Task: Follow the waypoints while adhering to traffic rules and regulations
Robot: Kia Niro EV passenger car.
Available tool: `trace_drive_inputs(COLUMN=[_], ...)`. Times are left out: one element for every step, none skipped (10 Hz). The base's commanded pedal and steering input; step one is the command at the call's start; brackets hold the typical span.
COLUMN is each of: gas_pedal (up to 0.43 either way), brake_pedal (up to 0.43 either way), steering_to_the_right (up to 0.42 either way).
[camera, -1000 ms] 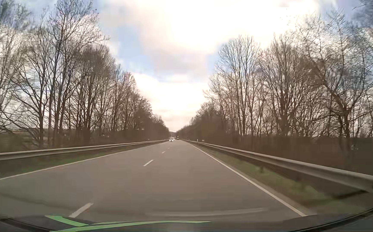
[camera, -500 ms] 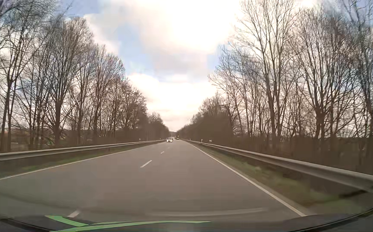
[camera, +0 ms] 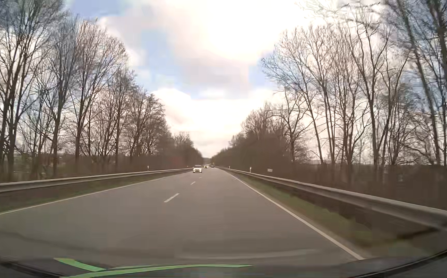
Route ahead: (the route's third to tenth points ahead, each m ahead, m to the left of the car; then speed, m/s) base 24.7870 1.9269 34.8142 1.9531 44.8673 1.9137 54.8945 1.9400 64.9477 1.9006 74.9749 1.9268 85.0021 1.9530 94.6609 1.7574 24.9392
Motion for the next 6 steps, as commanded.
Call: trace_drive_inputs(gas_pedal=[0.22, 0.22, 0.22, 0.22, 0.22, 0.22], brake_pedal=[0.0, 0.0, 0.0, 0.0, 0.0, 0.0], steering_to_the_right=[0.001, 0.001, 0.001, 0.001, 0.0, 0.0])
